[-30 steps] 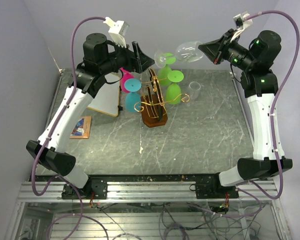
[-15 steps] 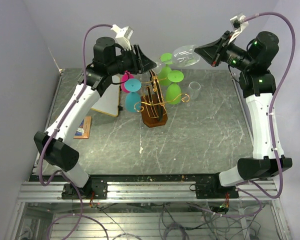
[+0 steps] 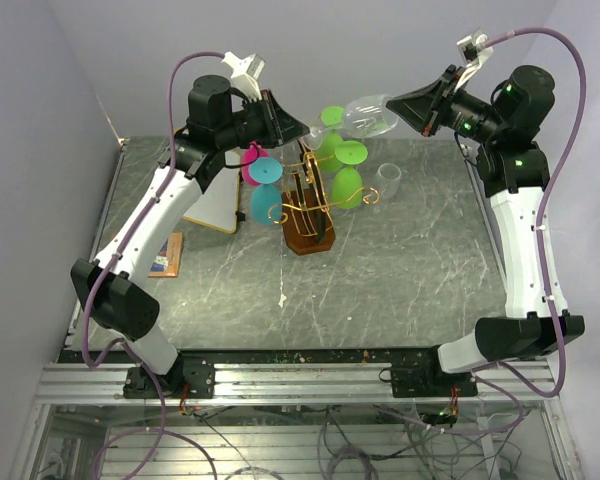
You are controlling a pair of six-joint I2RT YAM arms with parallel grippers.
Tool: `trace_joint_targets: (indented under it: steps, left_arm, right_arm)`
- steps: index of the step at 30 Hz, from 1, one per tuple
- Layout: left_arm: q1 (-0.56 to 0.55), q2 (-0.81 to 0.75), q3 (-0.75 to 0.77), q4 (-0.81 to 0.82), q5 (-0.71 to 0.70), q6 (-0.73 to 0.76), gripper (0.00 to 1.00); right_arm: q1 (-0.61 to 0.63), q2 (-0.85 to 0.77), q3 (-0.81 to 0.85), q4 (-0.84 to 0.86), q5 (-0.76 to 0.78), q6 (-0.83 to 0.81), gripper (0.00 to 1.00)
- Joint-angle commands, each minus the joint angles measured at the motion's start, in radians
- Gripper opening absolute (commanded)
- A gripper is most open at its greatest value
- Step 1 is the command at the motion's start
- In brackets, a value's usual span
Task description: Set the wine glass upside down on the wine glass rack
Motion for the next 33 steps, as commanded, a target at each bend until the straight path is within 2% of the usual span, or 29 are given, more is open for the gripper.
trace_joint_targets:
  steps: [1, 5, 10, 19, 23, 28, 33]
  left_arm:
    - [0.002, 0.003, 0.007, 0.038, 0.041, 0.008, 0.09]
    - [0.01, -0.017, 0.001, 0.026, 0.035, 0.03, 0.07]
    - [0.053, -0.05, -0.014, 0.028, 0.037, 0.029, 0.07]
    - [0.124, -0.09, -0.036, 0.034, 0.043, 0.053, 0.07]
    - [0.15, -0.112, -0.038, 0.019, 0.03, 0.079, 0.07]
    - [0.154, -0.153, 0.001, -0.07, -0.047, 0.252, 0.07]
    - [0.123, -0.208, 0.054, -0.23, -0.111, 0.593, 0.07]
  right_arm:
    - [0.006, -0.032, -0.022, 0.067, -0.055, 0.016, 0.0]
    - [0.006, -0.039, -0.046, 0.051, -0.076, -0.027, 0.0]
    - [0.006, -0.052, -0.082, 0.013, -0.069, -0.084, 0.17]
    - [0.004, -0.064, -0.088, -0.014, -0.073, -0.113, 0.37]
    - [-0.003, -0.071, -0.074, -0.038, -0.072, -0.133, 0.5]
    - [-0.025, -0.094, -0.055, -0.078, -0.049, -0.166, 0.56]
    - [-0.068, -0.116, -0.054, -0.114, 0.027, -0.204, 0.56]
